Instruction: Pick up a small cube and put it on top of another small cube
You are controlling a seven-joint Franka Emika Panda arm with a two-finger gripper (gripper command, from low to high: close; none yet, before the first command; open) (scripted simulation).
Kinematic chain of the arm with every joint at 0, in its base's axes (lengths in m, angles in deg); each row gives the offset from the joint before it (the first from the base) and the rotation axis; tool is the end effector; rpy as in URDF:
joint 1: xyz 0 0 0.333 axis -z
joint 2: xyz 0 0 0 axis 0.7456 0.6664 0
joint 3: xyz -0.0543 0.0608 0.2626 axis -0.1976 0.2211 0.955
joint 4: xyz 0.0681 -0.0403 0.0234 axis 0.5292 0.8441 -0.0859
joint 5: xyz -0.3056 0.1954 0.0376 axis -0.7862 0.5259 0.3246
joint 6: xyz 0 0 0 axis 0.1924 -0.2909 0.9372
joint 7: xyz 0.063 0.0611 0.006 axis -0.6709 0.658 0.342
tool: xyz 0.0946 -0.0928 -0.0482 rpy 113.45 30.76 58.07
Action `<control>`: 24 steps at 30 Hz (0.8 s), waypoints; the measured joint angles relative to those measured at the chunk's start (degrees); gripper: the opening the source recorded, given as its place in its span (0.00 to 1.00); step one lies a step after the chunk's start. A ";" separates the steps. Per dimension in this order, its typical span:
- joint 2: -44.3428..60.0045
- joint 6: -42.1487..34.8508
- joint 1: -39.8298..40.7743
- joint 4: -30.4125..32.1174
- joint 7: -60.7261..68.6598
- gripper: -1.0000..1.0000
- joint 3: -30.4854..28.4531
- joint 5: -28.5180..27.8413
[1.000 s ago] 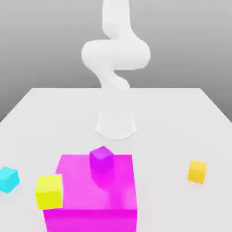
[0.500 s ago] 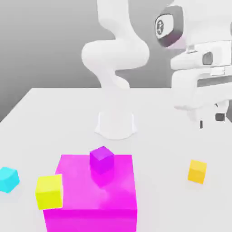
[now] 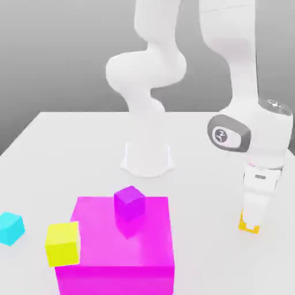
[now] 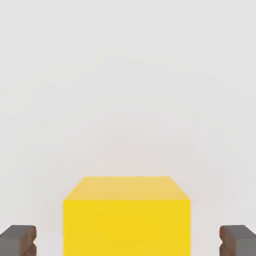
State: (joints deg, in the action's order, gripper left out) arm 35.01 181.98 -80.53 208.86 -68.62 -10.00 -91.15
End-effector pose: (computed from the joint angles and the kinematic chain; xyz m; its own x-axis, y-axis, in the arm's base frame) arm 0.2787 0.2569 0.0887 0.9314 0.3640 0.0003 0.3640 -0.9314 -0.0019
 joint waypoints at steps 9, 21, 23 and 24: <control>-6.60 -5.19 3.17 1.41 3.92 0.00 4.40 5.17; -4.61 -23.71 13.33 -14.06 10.45 0.00 -1.68 13.07; -3.07 -26.61 15.49 -17.63 10.93 0.00 -3.70 13.53; -2.34 -28.06 16.56 -19.41 11.16 0.00 -4.70 13.75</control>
State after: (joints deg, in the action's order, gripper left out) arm 32.67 153.92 -63.97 189.45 -57.46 -14.70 -77.40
